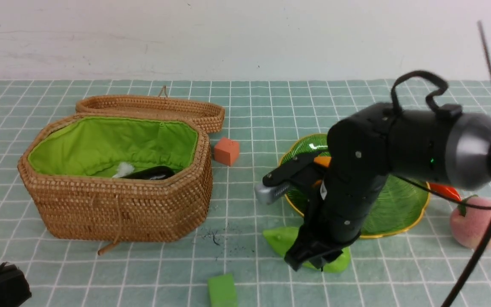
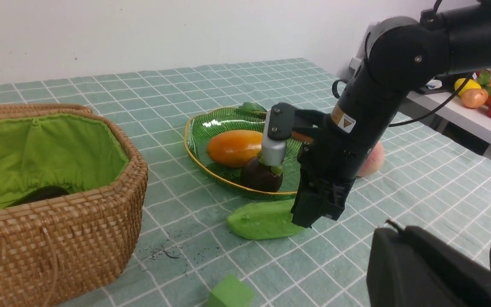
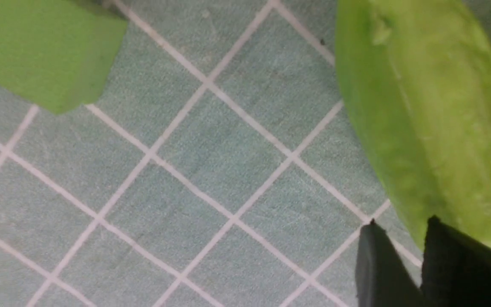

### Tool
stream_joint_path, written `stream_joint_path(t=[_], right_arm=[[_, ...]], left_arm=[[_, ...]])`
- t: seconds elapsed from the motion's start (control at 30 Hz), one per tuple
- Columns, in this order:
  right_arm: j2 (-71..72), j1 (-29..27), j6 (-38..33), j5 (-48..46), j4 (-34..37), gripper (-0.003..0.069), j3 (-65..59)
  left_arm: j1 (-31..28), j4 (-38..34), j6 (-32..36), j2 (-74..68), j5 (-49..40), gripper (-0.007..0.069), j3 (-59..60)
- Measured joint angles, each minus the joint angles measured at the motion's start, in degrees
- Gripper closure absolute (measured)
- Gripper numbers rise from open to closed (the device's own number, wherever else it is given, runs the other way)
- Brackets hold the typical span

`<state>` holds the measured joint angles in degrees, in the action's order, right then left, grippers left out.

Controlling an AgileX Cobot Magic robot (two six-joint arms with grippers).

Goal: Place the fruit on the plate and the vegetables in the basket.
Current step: Take a chayote with your right arm and place it on the basket on the left.

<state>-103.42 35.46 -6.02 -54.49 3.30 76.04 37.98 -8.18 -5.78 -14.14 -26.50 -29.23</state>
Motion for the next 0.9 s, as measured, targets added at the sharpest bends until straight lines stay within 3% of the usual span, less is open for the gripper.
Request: stream_joint_path(t=[0.17,0.37,0.9], right_arm=[[1.2,0.0,0.1,-0.1,-2.3,0.0275,0.5],[-2.4,0.0,-6.8,4.4,-4.0,0.013,0.5],[-5.6,0.0,-8.7,4.5,-4.2,0.011,0.8]], left_arm=[[0.0,0.1,0.0,0.0,0.0,0.0638,0.0],[0.0,0.4,0.0,0.0,0.0,0.0638,0.0],[0.0,0.5,0.0,-0.1,0.0,0.0638,0.1]])
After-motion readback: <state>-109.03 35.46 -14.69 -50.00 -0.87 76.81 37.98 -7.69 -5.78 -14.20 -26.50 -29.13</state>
